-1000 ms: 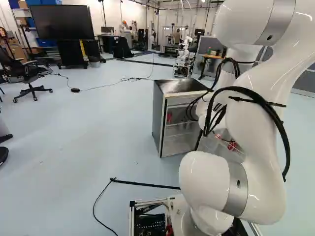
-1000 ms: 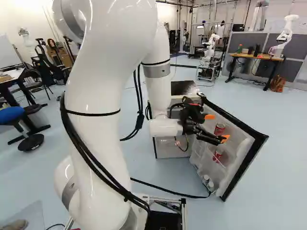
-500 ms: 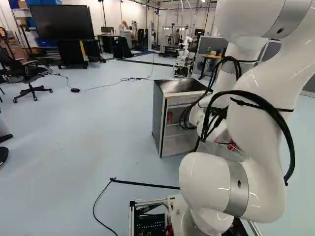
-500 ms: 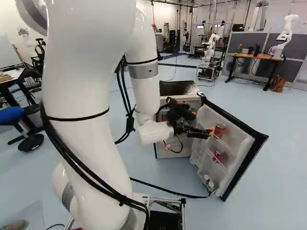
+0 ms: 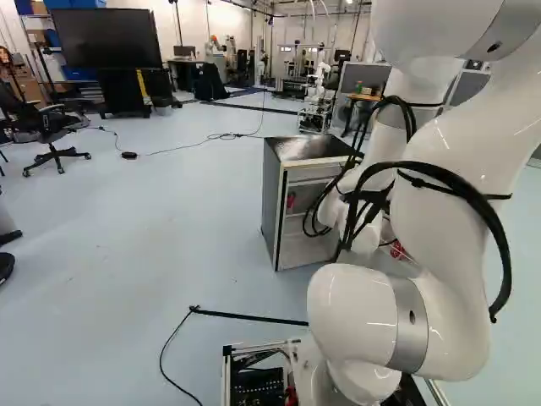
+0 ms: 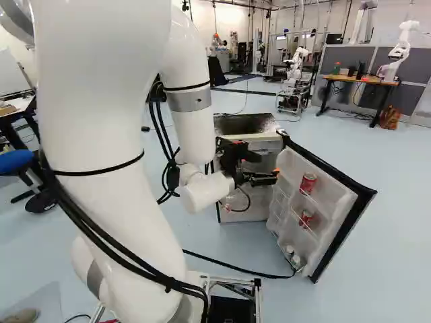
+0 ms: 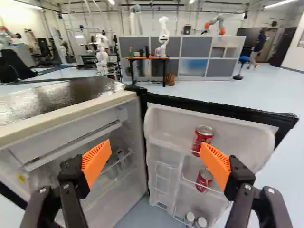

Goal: Grab a drink from the fridge

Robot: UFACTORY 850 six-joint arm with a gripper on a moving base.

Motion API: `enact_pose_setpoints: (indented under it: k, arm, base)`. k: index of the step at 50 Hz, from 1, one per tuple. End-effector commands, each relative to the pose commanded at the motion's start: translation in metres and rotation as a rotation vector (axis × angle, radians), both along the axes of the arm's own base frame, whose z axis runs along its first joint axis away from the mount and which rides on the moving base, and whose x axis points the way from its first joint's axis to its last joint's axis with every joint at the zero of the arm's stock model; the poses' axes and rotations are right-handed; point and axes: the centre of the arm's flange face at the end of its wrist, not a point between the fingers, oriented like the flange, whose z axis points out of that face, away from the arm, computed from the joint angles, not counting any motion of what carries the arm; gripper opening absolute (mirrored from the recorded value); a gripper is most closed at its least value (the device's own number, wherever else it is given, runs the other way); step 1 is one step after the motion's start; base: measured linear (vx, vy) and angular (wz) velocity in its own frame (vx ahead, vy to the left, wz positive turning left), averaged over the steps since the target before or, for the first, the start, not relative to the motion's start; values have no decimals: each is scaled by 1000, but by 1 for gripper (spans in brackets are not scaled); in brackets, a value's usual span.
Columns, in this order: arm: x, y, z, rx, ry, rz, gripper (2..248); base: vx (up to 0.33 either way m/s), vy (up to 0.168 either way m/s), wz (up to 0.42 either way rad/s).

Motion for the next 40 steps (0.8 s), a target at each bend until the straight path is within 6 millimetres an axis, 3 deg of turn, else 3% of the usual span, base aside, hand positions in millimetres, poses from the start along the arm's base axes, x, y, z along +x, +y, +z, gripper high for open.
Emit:
enact_pose_setpoints:
  k: [18,40]
  arm:
    - [14,5,-1,-6,-2,171,247]
    - [39,-3,-7,-13,-2,353,247]
  base:
    - [0,0,0]
    - [0,0,0]
